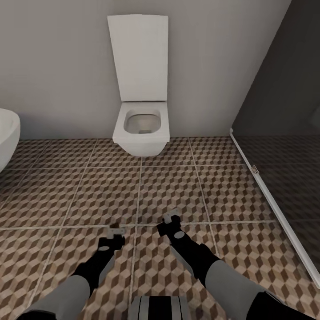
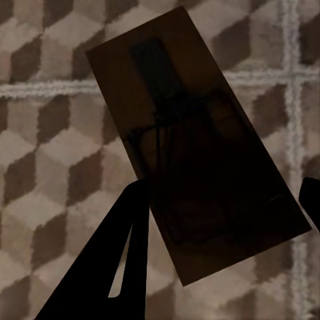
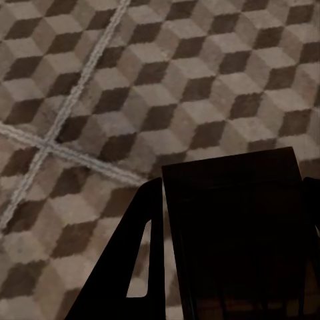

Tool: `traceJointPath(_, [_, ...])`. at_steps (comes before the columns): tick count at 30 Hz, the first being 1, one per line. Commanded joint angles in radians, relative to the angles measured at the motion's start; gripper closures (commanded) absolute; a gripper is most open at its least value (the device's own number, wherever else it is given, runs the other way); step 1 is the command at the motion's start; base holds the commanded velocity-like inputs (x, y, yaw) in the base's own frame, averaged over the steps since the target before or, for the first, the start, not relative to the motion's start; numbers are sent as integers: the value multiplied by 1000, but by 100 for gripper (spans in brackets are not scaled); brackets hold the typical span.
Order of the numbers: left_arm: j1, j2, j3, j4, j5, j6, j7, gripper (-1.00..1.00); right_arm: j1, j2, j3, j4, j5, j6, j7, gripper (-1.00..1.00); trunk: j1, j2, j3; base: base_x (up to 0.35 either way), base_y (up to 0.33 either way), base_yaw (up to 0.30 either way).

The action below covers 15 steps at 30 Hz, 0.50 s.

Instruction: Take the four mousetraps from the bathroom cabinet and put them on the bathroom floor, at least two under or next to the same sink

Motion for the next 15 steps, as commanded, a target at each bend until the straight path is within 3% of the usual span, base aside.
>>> traceJointPath(1, [0,1,-9,4,3,-4,9,100,-1,-1,8,-1,-9,4,-8,100,0,0,-1,0,0,0])
traceJointPath(9, [0,3,-15,29,2,-72,7,100,-1,-7,7,22,-10,-29,-4,100,0,0,-1,0,0,0])
traceJointPath(15, [0,3,-17,56,2,-175,2,100,-1,-8,7,95,-14,-86,0,100,0,0,-1,0,0,0])
